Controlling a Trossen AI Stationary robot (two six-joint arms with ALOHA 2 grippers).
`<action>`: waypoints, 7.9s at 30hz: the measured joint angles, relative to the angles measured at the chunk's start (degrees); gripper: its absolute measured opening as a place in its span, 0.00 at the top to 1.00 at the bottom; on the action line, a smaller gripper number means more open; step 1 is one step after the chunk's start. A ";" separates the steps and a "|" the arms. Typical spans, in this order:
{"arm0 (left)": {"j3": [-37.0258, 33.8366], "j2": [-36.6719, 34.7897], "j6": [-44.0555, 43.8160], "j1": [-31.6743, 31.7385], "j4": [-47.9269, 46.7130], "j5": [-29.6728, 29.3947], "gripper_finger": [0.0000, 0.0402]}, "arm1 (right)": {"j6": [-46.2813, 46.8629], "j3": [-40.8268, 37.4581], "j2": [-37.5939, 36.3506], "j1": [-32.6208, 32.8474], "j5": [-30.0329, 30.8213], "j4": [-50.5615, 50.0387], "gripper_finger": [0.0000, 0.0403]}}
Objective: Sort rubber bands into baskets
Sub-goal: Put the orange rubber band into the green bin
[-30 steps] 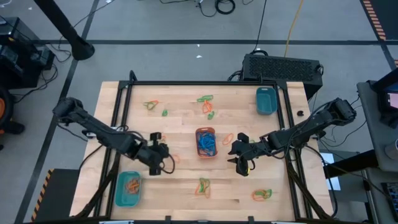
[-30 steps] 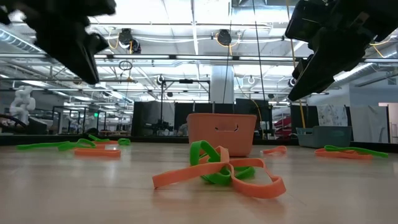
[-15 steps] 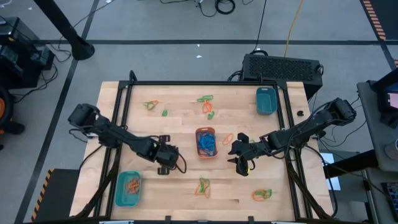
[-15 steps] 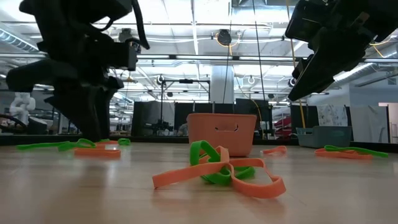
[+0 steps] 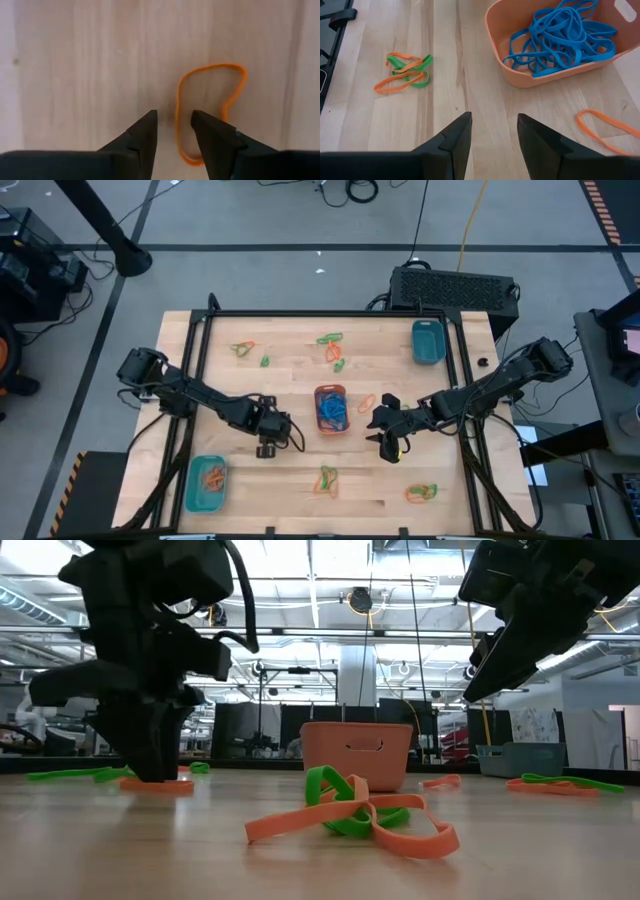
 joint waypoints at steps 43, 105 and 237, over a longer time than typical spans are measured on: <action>3.69 -23.03 -57.64 -31.28 -24.09 27.32 1.00 | 0.72 0.00 0.00 0.00 0.02 0.00 0.63; 3.64 -21.01 -57.53 -34.83 -36.17 16.15 0.77 | 0.90 0.00 0.00 0.01 0.02 0.00 0.63; -14.36 -11.22 50.97 17.04 69.56 30.84 0.77 | -11.84 19.89 10.58 -8.97 -13.12 4.59 1.00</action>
